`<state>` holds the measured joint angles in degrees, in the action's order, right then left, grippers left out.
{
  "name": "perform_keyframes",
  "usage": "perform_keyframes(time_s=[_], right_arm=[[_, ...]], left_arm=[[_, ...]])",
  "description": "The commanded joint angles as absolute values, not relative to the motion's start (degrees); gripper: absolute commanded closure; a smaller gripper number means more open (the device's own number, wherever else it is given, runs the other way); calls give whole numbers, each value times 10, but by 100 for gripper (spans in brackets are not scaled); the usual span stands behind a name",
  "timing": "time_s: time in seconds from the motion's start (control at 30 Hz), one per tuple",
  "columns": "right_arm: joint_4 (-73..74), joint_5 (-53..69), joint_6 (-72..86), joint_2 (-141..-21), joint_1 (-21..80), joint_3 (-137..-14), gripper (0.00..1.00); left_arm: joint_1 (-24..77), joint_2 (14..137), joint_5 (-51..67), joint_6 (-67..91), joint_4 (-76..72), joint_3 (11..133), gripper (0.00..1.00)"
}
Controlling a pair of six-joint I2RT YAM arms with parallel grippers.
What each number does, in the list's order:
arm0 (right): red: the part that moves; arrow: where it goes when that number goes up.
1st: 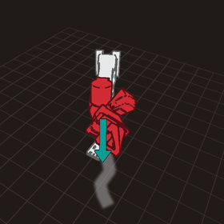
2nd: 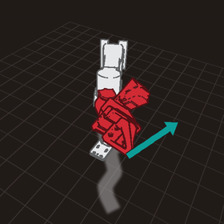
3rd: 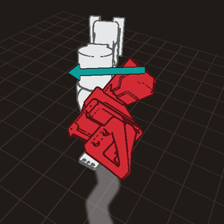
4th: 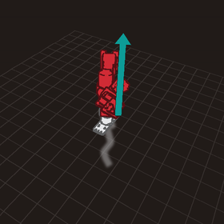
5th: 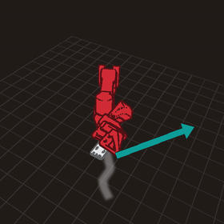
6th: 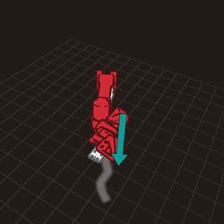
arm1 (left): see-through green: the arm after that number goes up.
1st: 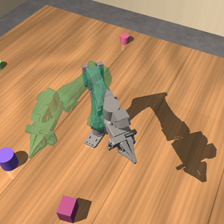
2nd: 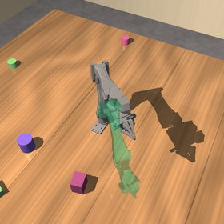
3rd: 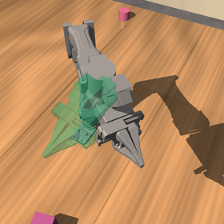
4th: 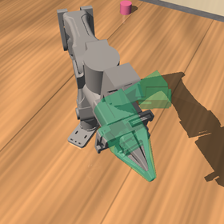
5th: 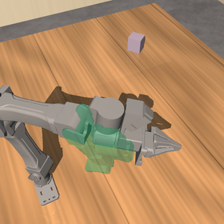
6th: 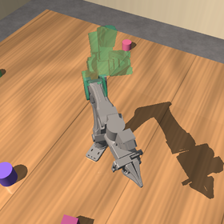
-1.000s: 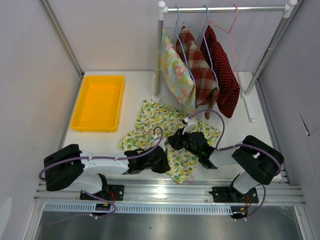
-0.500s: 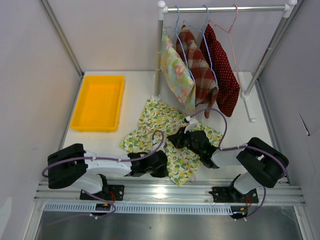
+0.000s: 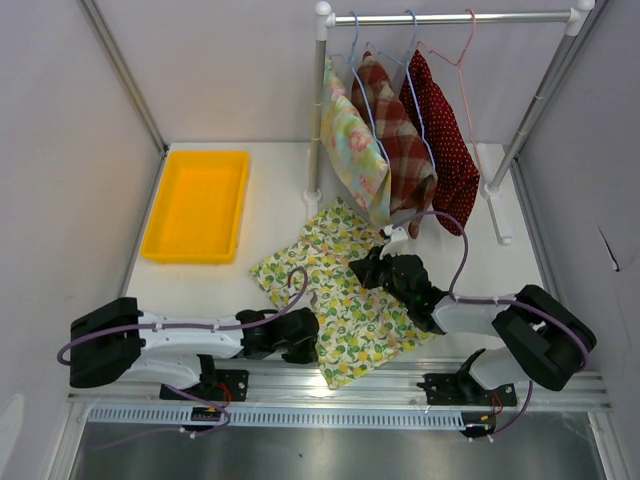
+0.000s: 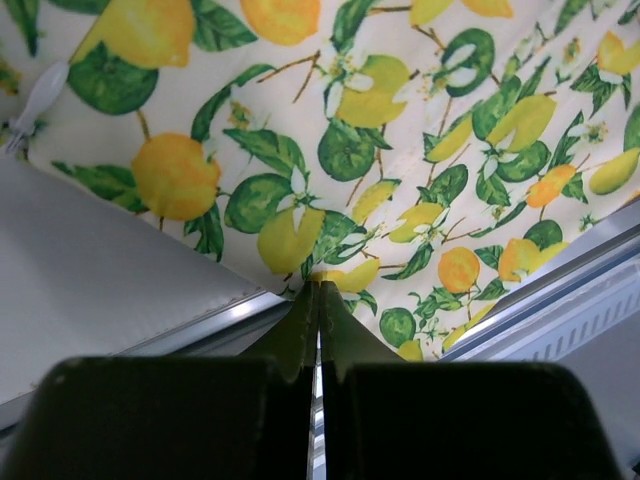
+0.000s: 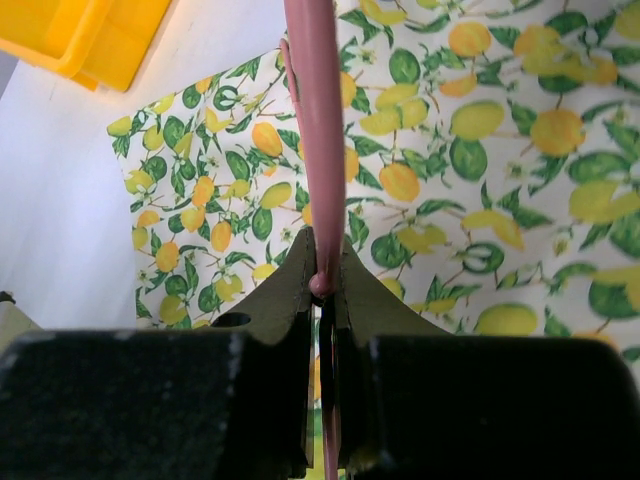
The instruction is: Place the skirt on the hanger
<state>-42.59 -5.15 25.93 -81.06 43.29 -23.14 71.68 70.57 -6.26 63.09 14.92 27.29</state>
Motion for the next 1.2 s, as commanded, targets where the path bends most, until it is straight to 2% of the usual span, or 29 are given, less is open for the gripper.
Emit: perform_keyframes(time_s=[0.0,0.23,0.5,1.0,1.17], right_arm=[[-334,-111,213,-799,424,-221,100],[-314,-155,200,-772,446,-228,100],[-315,-260,207,-777,504,-222,100],[-252,-328,180,-665,532,-239,100],[-243,-349,170,-661,542,-246,100]], left_arm=[[722,691,-58,638,192,271,100],[722,681,-54,638,183,279,100],[724,678,-54,635,186,295,100],[743,644,-66,651,192,299,100],[747,639,-70,654,190,295,100]])
